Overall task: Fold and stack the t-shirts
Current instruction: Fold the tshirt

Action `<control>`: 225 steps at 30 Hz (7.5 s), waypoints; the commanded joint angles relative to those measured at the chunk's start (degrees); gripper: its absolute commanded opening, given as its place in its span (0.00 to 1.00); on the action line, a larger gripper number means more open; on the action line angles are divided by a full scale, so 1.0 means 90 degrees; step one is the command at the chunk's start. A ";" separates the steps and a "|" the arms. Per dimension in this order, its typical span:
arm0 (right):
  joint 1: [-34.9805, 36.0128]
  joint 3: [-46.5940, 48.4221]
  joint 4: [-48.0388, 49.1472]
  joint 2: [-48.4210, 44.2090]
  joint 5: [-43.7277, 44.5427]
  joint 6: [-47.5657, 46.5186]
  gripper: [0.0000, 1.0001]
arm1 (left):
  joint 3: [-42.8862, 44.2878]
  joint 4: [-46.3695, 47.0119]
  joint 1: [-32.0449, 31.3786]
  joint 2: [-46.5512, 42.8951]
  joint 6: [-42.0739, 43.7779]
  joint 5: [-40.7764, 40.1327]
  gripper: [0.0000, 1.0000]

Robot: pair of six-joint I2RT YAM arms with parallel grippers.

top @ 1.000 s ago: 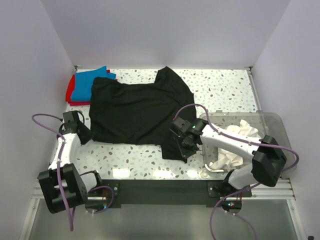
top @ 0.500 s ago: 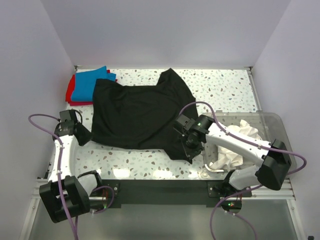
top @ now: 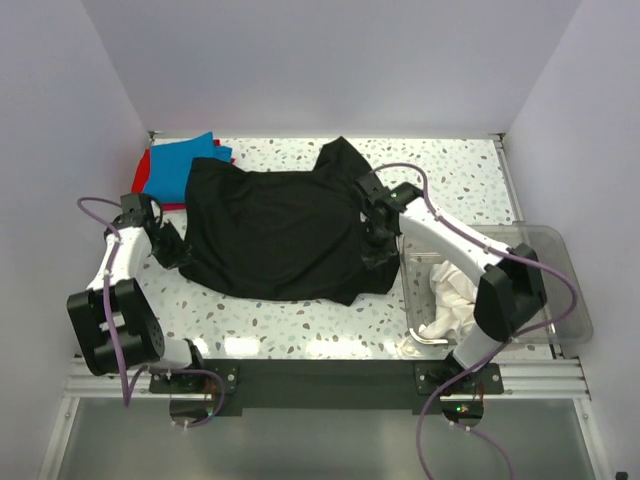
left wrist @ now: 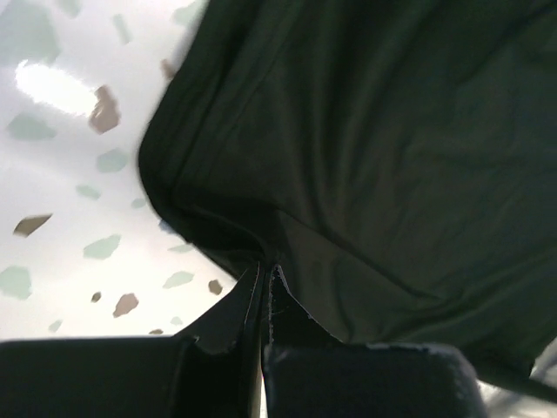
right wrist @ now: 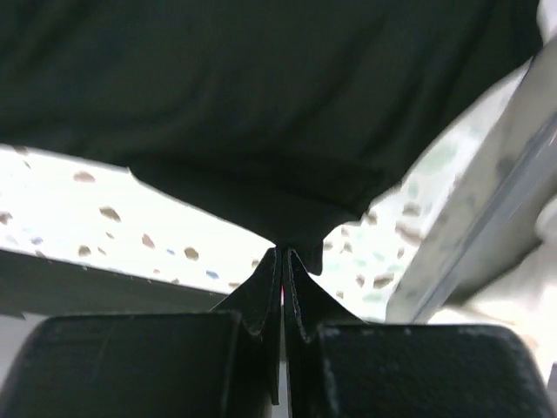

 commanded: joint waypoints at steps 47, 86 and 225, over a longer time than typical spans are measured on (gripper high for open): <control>-0.1749 0.6290 -0.0882 0.4579 -0.0115 -0.2020 0.00 | 0.3537 -0.0138 0.0129 0.3983 0.0900 0.1011 0.00; -0.1905 0.6290 -0.0628 0.4980 -0.0213 -0.1874 0.00 | 0.2219 0.0527 0.0207 0.2850 0.0997 0.0836 0.47; -0.0997 0.3906 0.0798 0.4306 -0.0360 -0.1268 0.34 | 0.1419 0.3857 -0.4353 0.2772 -0.0946 0.0357 0.75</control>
